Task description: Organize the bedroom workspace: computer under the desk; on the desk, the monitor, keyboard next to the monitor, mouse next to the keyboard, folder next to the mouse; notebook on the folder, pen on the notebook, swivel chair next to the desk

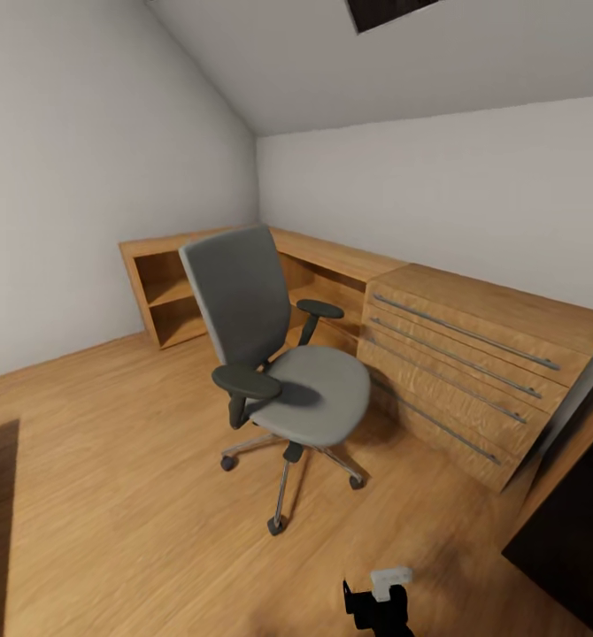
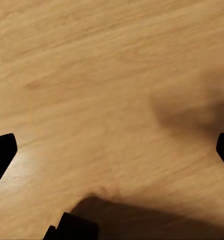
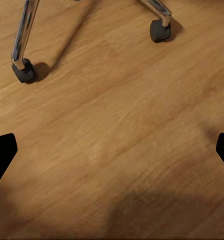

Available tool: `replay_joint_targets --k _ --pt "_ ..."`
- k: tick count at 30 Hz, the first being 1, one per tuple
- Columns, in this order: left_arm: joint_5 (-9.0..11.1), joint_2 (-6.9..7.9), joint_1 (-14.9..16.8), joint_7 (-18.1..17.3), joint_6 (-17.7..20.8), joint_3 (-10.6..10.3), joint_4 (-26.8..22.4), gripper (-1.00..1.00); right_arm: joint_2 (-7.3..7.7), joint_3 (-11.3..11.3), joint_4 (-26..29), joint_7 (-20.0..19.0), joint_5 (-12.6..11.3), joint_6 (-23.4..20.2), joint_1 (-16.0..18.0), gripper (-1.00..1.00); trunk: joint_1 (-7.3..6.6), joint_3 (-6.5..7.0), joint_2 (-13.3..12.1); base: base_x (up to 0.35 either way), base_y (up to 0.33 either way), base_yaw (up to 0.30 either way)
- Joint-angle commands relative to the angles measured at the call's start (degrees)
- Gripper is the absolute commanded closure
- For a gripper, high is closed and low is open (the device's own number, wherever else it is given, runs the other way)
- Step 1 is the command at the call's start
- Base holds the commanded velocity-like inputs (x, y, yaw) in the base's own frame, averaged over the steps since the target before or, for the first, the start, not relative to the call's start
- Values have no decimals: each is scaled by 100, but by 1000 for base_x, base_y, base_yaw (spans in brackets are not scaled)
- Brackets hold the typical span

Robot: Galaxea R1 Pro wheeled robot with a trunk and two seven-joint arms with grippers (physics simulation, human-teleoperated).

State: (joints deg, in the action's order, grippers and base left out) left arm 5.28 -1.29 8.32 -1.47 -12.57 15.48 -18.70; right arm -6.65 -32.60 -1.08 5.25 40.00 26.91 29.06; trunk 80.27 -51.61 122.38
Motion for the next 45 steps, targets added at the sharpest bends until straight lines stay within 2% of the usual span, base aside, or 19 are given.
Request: replay_joint_targets --k 1,6,14,21,25,31,42,45 --pt "54 -2 2 -17 -121 -4 78 -100 -1 -27 -13 46 61 16 -9 -100 -24 14 -40 0 0 0" --pt "52 3 2 -20 -298 -17 205 -100 8 -28 -12 -24 60 19 -117 -100 -133 102 -240 0 0 0" --pt "52 1 2 -13 -325 -19 223 -100 -11 -33 -7 -33 58 129 -146 -100 -309 233 -561 0 0 30" --pt "60 -3 2 -11 -306 -19 226 -100 17 -34 -3 -9 68 431 -146 -100 -463 323 -842 0 0 218" --pt "60 -8 2 -11 -294 -16 242 -100 8 -31 -6 -7 75 451 -146 -100 -551 377 -1002 0 0 243" --pt "59 -28 2 -11 -301 -27 523 -100 8 -29 -6 -7 78 455 -146 -100 -683 461 -1243 0 0 255" --pt "74 -38 2 -19 -421 6 581 -100 23 -27 2 -5 94 493 -152 -100 -924 640 -1684 0 0 273" --pt "77 -34 2 -20 -436 9 585 -100 24 -27 2 0 95 722 -228 -100 -990 705 -1804 0 0 249"
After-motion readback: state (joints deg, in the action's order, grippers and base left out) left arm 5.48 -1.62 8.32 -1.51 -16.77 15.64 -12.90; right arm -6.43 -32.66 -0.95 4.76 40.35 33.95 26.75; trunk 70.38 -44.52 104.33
